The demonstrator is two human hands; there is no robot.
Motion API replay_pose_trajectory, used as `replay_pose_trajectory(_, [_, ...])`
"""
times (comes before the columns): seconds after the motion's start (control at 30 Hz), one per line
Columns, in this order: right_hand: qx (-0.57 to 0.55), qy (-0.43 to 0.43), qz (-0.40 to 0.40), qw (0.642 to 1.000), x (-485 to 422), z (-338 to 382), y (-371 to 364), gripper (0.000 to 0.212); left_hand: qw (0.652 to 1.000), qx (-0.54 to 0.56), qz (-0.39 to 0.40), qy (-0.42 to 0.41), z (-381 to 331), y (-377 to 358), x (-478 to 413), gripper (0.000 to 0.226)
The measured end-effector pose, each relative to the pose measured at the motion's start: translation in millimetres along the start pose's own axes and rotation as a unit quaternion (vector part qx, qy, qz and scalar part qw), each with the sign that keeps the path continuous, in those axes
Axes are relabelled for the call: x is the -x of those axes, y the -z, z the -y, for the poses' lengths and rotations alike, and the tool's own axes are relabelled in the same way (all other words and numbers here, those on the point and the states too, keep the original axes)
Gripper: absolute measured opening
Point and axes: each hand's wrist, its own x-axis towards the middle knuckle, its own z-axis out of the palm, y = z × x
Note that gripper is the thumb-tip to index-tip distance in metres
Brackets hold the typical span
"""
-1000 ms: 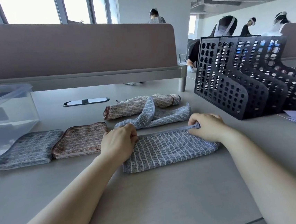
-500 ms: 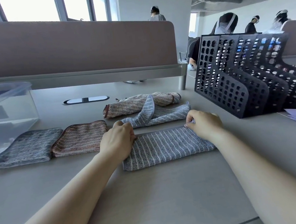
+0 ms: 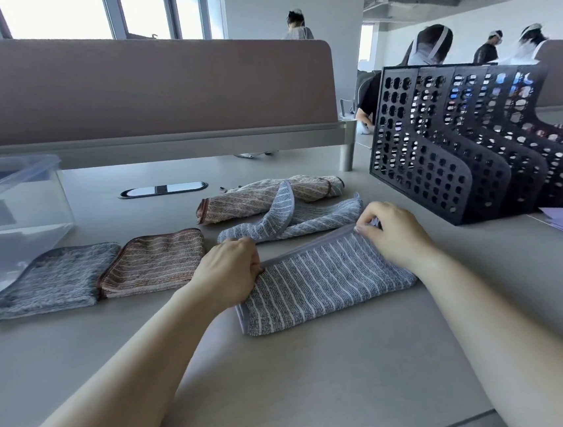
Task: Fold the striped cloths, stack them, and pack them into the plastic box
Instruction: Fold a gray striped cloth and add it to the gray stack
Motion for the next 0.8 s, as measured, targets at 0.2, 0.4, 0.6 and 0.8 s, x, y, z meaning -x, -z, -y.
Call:
replay_pose_trajectory(0.2, [-0.106,0.057,-0.128,0.985,3,6,9,0.004,0.999,0.022,0.018,-0.039,5,1,3,0.017])
replay_pose_trajectory(0.4, [-0.159,0.022,-0.147,0.976,5,1,14,0.004,0.990,0.121,-0.036,-0.061,4,11,4,0.010])
replay_pose_trajectory(0.6, [-0.212,-0.008,-0.164,0.963,4,3,20,0.008,0.967,0.201,-0.155,-0.036,8,28,4,0.009])
replay_pose_trajectory(0.8, [-0.248,0.008,-0.188,0.950,4,8,25,0.008,0.935,0.280,-0.213,-0.045,6,39,5,0.021])
